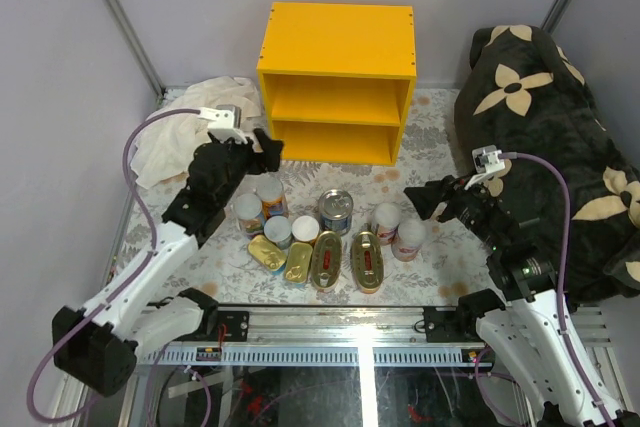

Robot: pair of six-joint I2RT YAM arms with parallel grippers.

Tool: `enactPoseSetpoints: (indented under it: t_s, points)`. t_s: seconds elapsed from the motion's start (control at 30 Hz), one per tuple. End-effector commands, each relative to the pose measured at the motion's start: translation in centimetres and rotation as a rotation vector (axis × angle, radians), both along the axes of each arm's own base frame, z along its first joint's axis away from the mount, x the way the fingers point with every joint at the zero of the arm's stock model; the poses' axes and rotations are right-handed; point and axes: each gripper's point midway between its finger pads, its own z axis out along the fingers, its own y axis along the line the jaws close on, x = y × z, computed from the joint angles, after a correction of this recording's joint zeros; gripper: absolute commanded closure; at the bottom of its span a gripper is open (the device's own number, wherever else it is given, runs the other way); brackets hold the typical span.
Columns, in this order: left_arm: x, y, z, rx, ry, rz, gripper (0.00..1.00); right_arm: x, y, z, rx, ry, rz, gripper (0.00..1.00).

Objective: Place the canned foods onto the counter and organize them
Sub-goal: Move the counter to the center of the board.

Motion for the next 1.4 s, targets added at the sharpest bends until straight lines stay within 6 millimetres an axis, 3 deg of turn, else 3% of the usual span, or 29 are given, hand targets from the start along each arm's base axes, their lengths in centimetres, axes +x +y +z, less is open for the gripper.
enactPoseSetpoints:
  t_s: [0.0, 0.4, 0.67, 0.73, 0.8, 0.87, 0.9, 1.03, 1.13, 1.37]
  points:
    - [4.3, 0.9, 2.8, 0.058, -0.158, 0.139, 0.0, 0.7, -0.4, 0.1, -0.012, -0.02, -0.037, 0.0]
    - [13.3, 0.4, 0.4, 0.195, -0.193, 0.213, 0.02, 0.2, -0.8, -0.8, 0.012, -0.024, -0.058, 0.01]
    - [19.3, 2.2, -1.5, 0.185, -0.151, 0.234, 0.05, 0.2, -0.8, -1.3, 0.011, -0.001, -0.057, 0.0]
    - [20.1, 2.2, -1.6, 0.181, -0.156, 0.214, 0.12, 0.1, -0.7, -1.4, 0.01, 0.003, -0.055, 0.0]
    - [20.5, 2.1, -1.9, 0.178, -0.157, 0.184, 0.29, 0.1, -0.7, -1.6, 0.009, 0.009, -0.054, 0.01]
    - [20.5, 2.0, -2.1, 0.178, -0.163, 0.161, 0.53, 0.1, -0.7, -1.6, 0.01, 0.01, -0.051, 0.0]
    - [20.4, 1.9, -2.2, 0.181, -0.165, 0.154, 0.59, 0.1, -0.7, -1.5, 0.011, 0.01, -0.05, 0.01]
    - [19.7, 2.1, -2.6, 0.189, -0.165, 0.152, 0.63, 0.0, -0.5, -1.6, 0.016, 0.019, -0.041, 0.0]
    - [18.9, 2.2, -2.9, 0.196, -0.163, 0.143, 0.73, -0.1, -0.4, -1.8, 0.022, 0.031, -0.04, 0.01]
    - [16.4, 1.9, -3.6, 0.217, -0.172, 0.079, 0.85, -0.7, -0.1, -3.1, 0.013, 0.053, -0.005, 0.01]
